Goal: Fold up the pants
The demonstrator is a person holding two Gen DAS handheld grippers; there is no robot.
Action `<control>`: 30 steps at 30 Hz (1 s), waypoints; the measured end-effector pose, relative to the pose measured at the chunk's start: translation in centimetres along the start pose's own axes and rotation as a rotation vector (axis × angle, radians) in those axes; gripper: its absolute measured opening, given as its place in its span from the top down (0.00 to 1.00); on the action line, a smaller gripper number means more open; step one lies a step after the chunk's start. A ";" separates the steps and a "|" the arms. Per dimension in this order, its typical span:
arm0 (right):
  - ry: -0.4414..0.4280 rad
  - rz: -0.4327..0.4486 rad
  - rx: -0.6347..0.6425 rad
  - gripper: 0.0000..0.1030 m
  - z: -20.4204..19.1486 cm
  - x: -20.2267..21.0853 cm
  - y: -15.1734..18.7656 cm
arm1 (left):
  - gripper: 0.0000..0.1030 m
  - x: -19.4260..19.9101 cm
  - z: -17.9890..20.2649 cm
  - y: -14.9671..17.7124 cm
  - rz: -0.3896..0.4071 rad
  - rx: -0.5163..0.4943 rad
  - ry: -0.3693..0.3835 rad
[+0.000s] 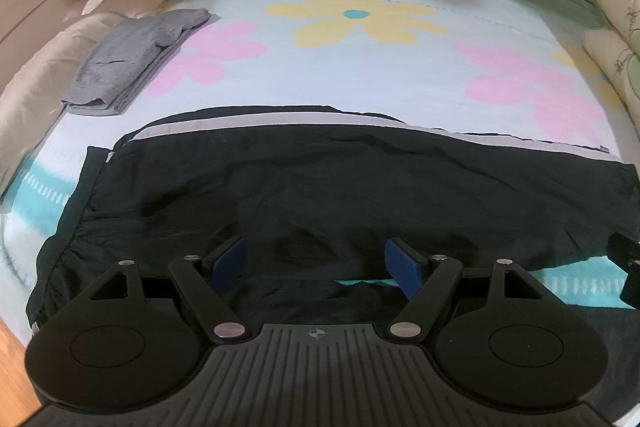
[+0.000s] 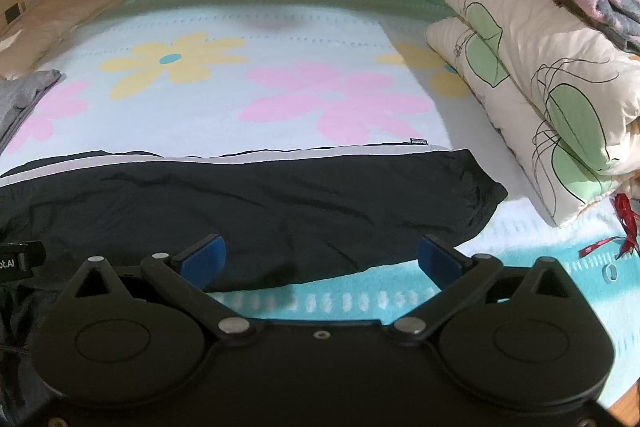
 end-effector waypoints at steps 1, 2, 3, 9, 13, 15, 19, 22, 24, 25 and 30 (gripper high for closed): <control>-0.001 0.000 -0.001 0.01 0.0 0.0 0.0 | 0.27 0.0 -0.1 0.0 0.003 0.002 -0.003; 0.000 0.001 -0.003 0.01 -0.1 0.1 -0.1 | 0.27 0.1 -0.1 0.0 0.008 0.003 -0.004; 0.008 0.001 -0.005 0.01 -0.1 0.2 -0.1 | 0.27 0.1 -0.1 0.0 0.013 0.003 -0.005; 0.107 -0.020 0.000 0.01 -0.1 0.3 -0.6 | 0.27 0.4 -0.2 -0.2 0.061 -0.033 -0.074; 0.090 -0.036 0.019 0.01 -0.2 0.1 -0.7 | 0.27 0.5 -0.5 -0.4 0.058 -0.034 -0.042; 0.069 -0.049 0.024 0.01 -0.2 -0.1 -0.8 | 0.27 0.5 -0.8 -0.6 0.056 -0.019 -0.020; 0.051 -0.046 -0.016 0.01 0.4 -0.4 -1.3 | 0.27 1.1 -0.8 -1.6 0.104 -0.025 -0.024; 0.054 -0.069 -0.019 0.01 1.1 -1.3 -2.1 | 0.27 1.2 -0.9 -2.5 0.092 -0.009 0.028; 0.040 -0.081 -0.026 0.02 1.8 -2.3 -2.6 | 0.27 1.1 -0.9 -3.2 0.093 -0.016 0.050; 0.024 -0.076 -0.034 0.09 2.0 -2.7 -2.7 | 0.27 1.0 -0.8 -3.4 0.096 -0.031 0.048; -0.063 -0.114 0.040 0.19 2.0 -6.7 -3.9 | 0.27 -0.8 0.0 -4.6 0.104 -0.108 -0.008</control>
Point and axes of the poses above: each gripper's, at about its wrist camera, not at the fingertips, and x roughly against the way its jaws point, z to its right, y to its underside, the point moved 4 cm from there along -x, roughly the way its jaws point, and after that the axes turned 7 degrees about x, right-handed, at the moved point
